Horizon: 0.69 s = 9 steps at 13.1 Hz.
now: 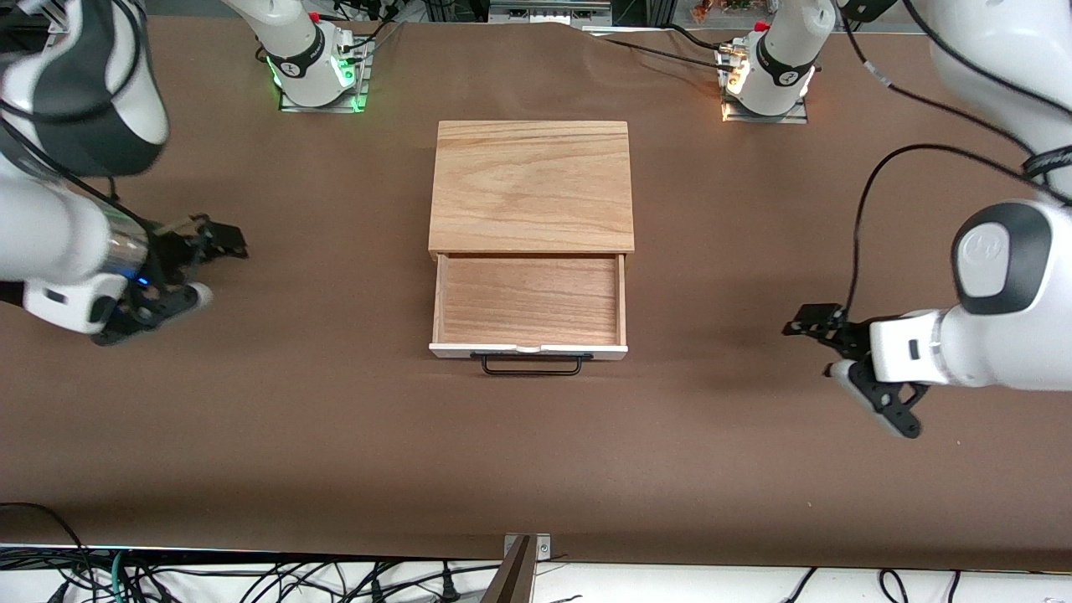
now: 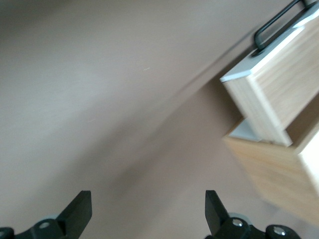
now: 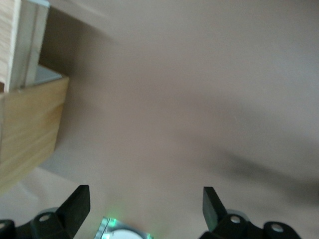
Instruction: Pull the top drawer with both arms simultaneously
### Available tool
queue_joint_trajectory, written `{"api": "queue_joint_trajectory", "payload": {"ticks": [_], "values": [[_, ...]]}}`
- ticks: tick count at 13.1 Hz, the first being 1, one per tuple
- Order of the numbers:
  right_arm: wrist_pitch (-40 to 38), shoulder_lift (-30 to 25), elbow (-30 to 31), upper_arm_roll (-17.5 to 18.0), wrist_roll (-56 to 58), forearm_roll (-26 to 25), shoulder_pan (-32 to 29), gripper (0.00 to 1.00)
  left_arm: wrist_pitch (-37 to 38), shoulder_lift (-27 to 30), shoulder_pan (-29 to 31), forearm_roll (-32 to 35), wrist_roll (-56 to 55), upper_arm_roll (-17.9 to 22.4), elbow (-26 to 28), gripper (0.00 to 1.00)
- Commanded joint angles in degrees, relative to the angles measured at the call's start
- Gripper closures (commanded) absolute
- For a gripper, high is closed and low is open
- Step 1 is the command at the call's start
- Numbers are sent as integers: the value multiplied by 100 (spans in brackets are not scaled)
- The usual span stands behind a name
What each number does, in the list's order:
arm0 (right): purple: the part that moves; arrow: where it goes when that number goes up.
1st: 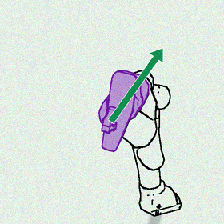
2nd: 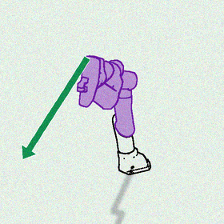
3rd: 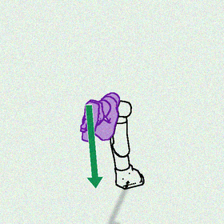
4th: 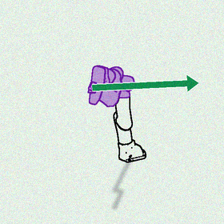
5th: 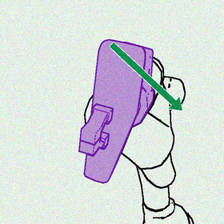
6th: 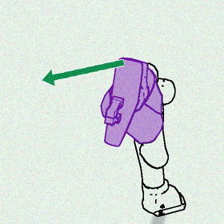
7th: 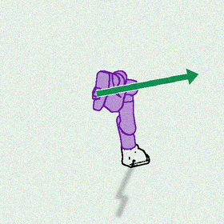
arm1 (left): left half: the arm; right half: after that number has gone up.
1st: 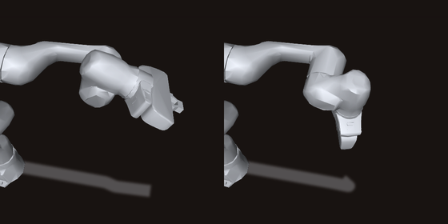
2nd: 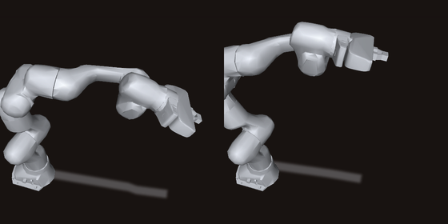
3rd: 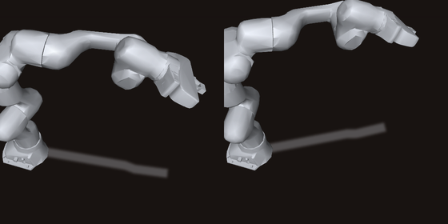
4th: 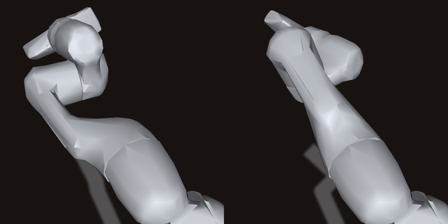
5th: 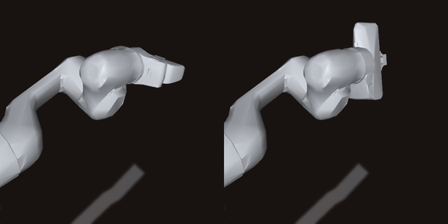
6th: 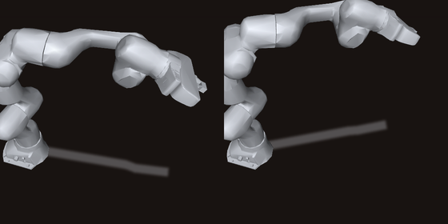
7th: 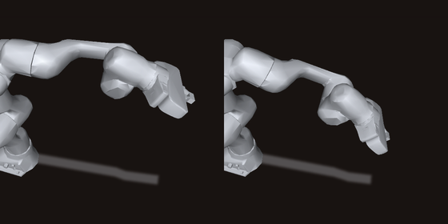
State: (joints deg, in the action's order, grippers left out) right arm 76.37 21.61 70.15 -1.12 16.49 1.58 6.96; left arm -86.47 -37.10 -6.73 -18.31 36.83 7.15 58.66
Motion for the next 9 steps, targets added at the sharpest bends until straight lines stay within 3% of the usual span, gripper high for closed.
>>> {"api": "queue_joint_trajectory", "payload": {"ticks": [1, 3, 6, 9], "values": [[322, -971, 1215, -99, -120, -88, -123, 0, 25, 527, -47, 844, -27, 32, 172, 0], [843, -1692, 2261, -82, -459, -62, -379, 0, 8, 799, -47, 1327, -44, 32, 172, 0], [1431, -2484, 3309, -82, -1839, -150, -388, 0, 16, 1002, -39, 1839, -236, 23, 172, 0], [1888, -2513, 3234, -99, -1860, -167, -476, 0, 121, 1397, 49, 1848, -1226, 24, 556, 0]]}}
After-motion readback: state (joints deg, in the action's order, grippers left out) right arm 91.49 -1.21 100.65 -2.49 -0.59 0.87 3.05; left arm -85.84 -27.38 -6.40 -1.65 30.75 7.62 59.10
